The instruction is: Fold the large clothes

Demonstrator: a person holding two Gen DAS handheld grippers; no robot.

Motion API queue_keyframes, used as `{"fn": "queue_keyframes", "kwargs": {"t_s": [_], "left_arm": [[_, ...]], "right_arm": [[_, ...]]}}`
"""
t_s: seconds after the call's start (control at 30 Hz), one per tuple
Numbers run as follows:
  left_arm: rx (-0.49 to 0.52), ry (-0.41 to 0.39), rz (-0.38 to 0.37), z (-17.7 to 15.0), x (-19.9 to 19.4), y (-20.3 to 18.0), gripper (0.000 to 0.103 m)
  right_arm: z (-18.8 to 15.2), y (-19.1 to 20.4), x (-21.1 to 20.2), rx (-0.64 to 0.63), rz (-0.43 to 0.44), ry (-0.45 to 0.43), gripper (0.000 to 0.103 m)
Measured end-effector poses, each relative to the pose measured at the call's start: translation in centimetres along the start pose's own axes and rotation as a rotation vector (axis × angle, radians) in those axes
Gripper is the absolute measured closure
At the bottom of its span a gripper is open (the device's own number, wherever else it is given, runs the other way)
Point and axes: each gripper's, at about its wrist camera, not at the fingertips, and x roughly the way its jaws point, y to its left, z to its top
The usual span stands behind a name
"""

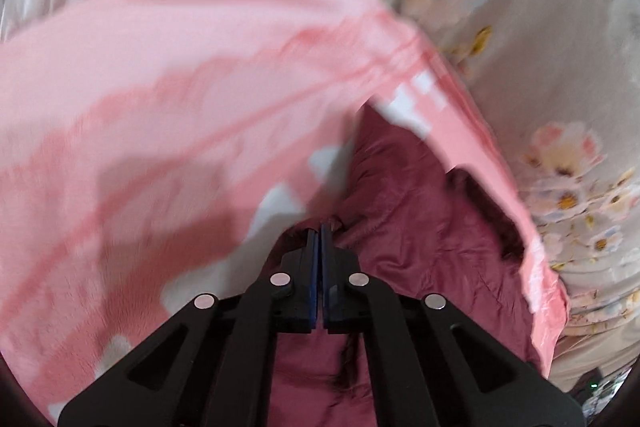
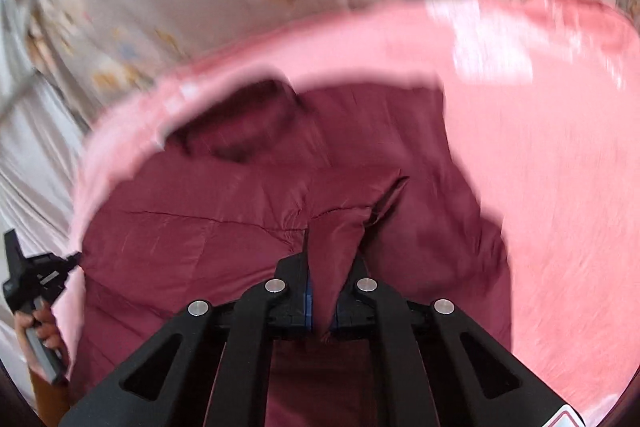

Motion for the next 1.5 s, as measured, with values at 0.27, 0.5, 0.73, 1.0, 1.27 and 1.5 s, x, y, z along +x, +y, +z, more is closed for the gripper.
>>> {"fn": "queue_keyframes", "kwargs": {"t_s": [0.27,0.5,0.73,1.0,1.27,1.5], "left_arm": [[0.032,0.002,0.025,-1.2,2.2,1.8,0.103],[0.143,-0.052,0.059,-1.0,3.6,0.3,0.103],[0.194,-0.063,0.081,0.0,4.7,-0.6,0.103],[0.274,-0.039,0.132,-1.6,1.1,-1.0,0.086],[0.337,-0.051,0.02,-1.2,-4.8,-5.2,0.06],[0.422,-0.028,0.059,-1.6,0.0,-10.4,0.059]], "right_arm": [[-1.7,1.0,1.0,-0.061,-0.023,0.001,0.099],[-3.5,1.1,0.2,-0.023,-0.037,-0.036,0.099],[-2.5,3.0,0.6,-0.04,-0.092,-0.056,0.099],[-2.5,0.7,-2.0,-0.026,-0.097,-0.057,0.075],[-1.1,1.6,-2.1,-0.092,-0.134,-0.047,0.073],[0.5,4.7,-0.9,-0.165,-0.086,-0.07,0.097]]}}
